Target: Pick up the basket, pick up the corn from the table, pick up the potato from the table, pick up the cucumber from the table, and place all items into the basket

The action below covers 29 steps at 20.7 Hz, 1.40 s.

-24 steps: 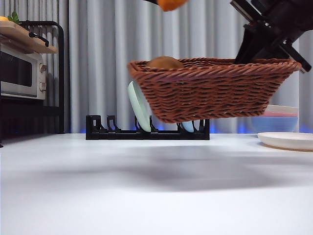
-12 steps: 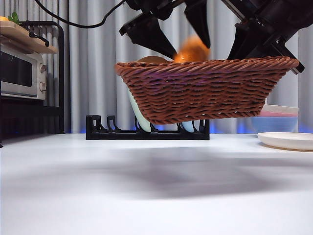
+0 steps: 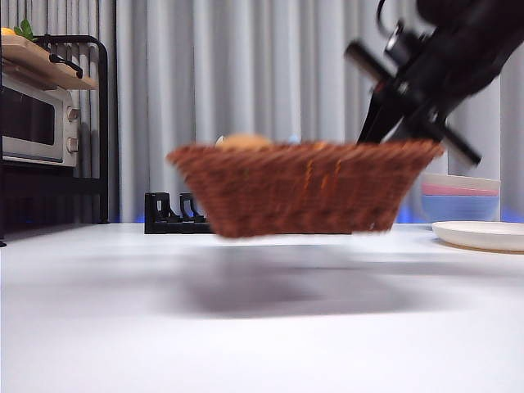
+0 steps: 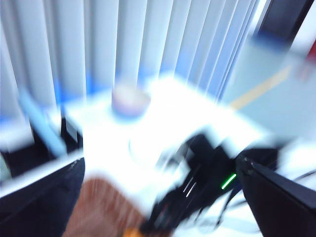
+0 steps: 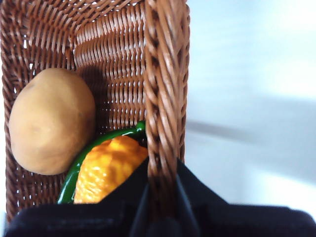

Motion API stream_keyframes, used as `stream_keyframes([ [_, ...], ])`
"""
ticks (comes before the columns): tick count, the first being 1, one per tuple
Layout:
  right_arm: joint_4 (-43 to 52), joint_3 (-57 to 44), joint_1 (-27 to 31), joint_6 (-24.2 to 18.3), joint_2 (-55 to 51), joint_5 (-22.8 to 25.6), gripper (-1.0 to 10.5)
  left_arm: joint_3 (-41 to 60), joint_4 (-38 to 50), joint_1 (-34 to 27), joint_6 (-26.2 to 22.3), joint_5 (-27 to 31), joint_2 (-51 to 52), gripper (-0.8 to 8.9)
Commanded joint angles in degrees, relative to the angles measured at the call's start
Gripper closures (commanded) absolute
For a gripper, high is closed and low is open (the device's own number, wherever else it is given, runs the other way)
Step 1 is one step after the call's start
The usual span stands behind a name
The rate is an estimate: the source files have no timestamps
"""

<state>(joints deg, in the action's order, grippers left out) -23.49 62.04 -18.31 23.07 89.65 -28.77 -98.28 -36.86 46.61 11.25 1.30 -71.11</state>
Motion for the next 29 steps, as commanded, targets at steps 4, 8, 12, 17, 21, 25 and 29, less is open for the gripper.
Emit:
stream_keyframes([
  [4,1.1,0.4,-3.2,3.5,6.6,-0.4,9.4,-0.8,-1.0,0.0,-2.6,0.2,4.7,1.31],
  [8,-0.7,0.4,-4.7,3.0,6.8,8.2,8.9,-0.8,-1.0,0.0,-4.4,0.1,5.3,1.32],
  [12,-3.3,0.4,-4.6,1.0,6.8,9.8,5.7,-0.8,-1.6,0.0,-6.5,-0.1,5.3,1.32],
  [17,-4.4,0.4,-2.8,-0.3,3.7,9.6,4.4,-0.8,-4.8,0.0,-10.0,0.2,5.3,1.34],
  [21,-5.7,0.5,0.2,-2.6,-4.8,9.6,4.4,-0.8,-10.4,-0.7,-15.1,9.9,5.3,3.58],
  [25,-5.7,0.5,3.2,-4.1,-15.9,9.9,5.9,-0.3,-14.7,-4.9,-19.0,19.5,4.6,8.21],
  [29,-5.7,0.5,3.0,-13.3,-24.3,16.2,9.6,8.2,-9.9,-9.8,-18.7,19.4,6.8,8.21],
])
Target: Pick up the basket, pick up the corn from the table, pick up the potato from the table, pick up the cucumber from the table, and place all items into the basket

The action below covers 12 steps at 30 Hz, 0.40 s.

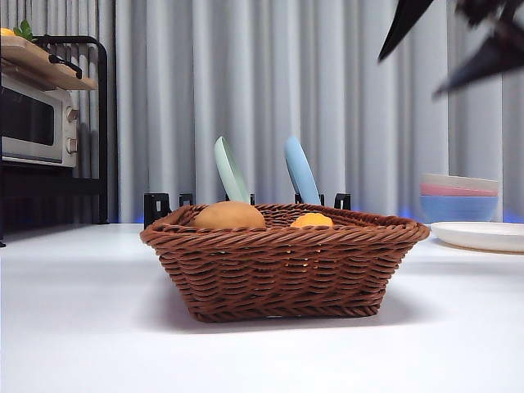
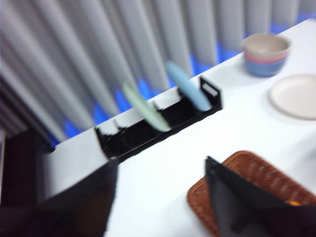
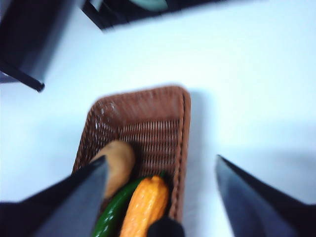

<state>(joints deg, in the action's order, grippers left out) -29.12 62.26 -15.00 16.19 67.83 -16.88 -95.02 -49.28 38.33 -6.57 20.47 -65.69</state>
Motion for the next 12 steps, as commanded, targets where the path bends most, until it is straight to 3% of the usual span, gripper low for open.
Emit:
stream_keyframes([
  [1,-0.2,0.3,-0.8,-8.6,-4.2,8.5,9.6,8.8,5.3,-2.1,-0.8,0.2,3.1,8.21],
  [4,0.0,-0.4,-4.1,-12.6,-8.9,18.6,9.6,21.6,15.1,-2.6,-0.7,0.4,9.8,8.22],
  [6,0.8,-1.8,-6.8,-13.3,-12.5,22.8,9.6,30.5,21.6,-2.5,-0.1,0.4,15.3,8.21],
  [12,5.7,-11.8,-13.6,-13.3,-25.2,29.4,9.6,50.8,30.5,-2.5,1.6,0.3,31.4,8.21],
])
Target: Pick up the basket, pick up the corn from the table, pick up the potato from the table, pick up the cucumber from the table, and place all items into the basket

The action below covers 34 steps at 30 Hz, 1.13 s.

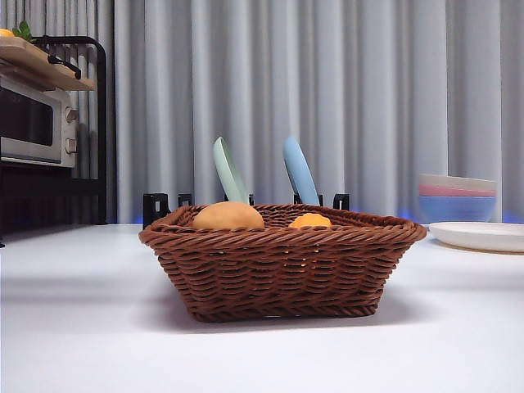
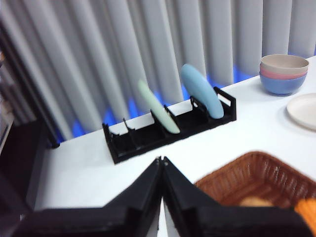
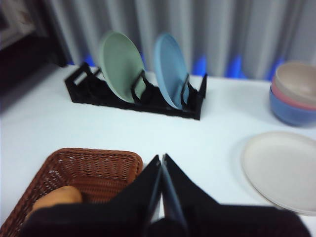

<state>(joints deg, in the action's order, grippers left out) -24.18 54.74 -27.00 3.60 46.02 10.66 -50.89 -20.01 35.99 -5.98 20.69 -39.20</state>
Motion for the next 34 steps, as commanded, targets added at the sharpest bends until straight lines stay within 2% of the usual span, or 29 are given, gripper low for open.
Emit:
stream_keyframes([
  [1,1.1,-6.8,-2.8,-0.8,-5.9,1.9,9.6,9.3,1.2,-0.1,1.7,0.1,7.6,8.21],
  [4,-0.3,-11.4,-4.2,-0.1,-10.7,1.6,9.5,13.2,-0.2,-0.1,4.0,0.0,12.6,8.21],
  [7,-8.0,-11.6,-4.2,6.8,-12.9,2.1,9.5,13.2,-4.7,-0.1,8.3,0.1,13.4,8.14],
  [15,-22.2,-11.6,-4.2,7.1,-14.3,2.4,9.5,13.2,-13.0,-0.1,8.3,0.2,12.3,8.14],
  [20,-25.0,-11.6,-4.2,7.0,-14.3,3.2,9.5,13.0,-15.8,0.3,8.5,0.0,13.0,8.14],
  [22,-25.0,-11.6,-4.2,7.0,-14.3,3.2,9.5,13.0,-15.8,-0.8,6.4,1.2,14.5,8.14],
  [26,-25.0,-11.6,-4.2,7.0,-14.3,3.2,9.5,15.7,-8.5,-8.3,5.7,-4.0,17.2,8.14],
  [30,-25.0,-11.6,-4.2,7.0,-14.3,3.2,9.5,24.2,3.2,-19.0,5.6,-9.9,20.1,8.14],
  [34,-25.0,-11.6,-4.2,7.0,-14.3,3.2,9.5,33.1,9.5,-27.5,5.8,-19.5,23.8,8.14],
])
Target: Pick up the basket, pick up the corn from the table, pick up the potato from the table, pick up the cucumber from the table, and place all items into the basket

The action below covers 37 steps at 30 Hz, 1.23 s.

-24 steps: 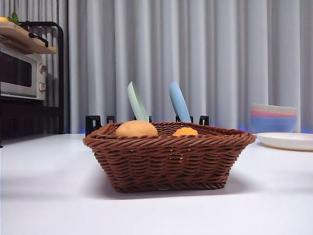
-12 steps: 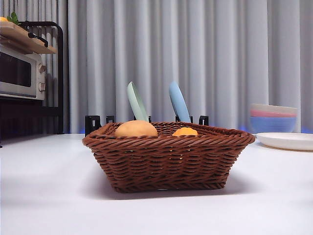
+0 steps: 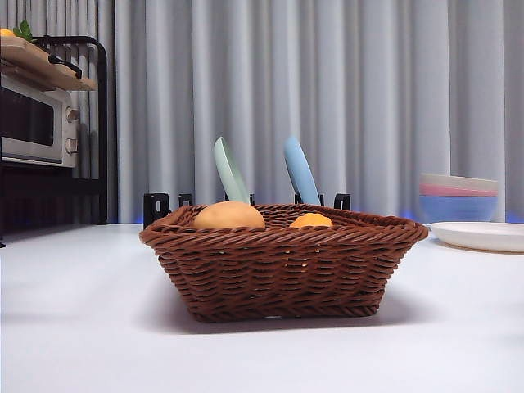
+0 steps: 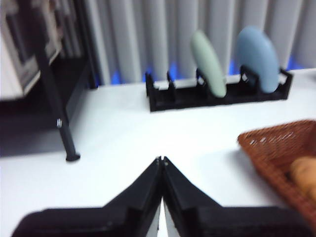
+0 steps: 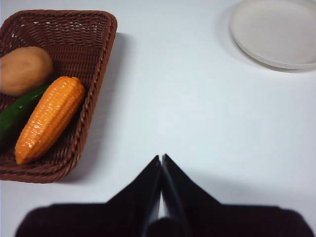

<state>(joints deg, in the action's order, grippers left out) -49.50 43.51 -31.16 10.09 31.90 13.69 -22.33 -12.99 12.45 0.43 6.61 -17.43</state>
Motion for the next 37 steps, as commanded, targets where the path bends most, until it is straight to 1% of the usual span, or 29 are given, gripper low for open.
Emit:
stream_keyframes([
  [1,0.3,-0.4,0.0,0.5,-0.2,0.2,9.5,6.5,3.0,-5.5,-0.6,-7.2,3.4,8.14],
  [3,0.3,-0.4,0.0,0.5,-0.2,0.2,9.5,9.9,3.1,-7.6,-0.6,-7.7,5.9,8.14],
  [6,0.3,-0.4,0.0,0.5,-0.1,0.2,9.5,13.8,3.6,-9.1,-0.7,-7.7,9.0,8.14],
  [15,0.3,-0.4,0.0,0.5,-0.1,0.2,9.5,22.0,4.3,-9.4,-0.4,-7.6,15.3,8.14],
  [18,0.3,-0.4,0.0,0.5,-0.2,0.2,9.5,22.1,2.2,-9.6,-0.4,-8.0,16.2,8.14],
  [37,0.3,-0.4,0.0,0.6,-0.1,0.2,9.5,22.1,2.6,-9.9,-0.4,-8.1,17.2,8.14],
])
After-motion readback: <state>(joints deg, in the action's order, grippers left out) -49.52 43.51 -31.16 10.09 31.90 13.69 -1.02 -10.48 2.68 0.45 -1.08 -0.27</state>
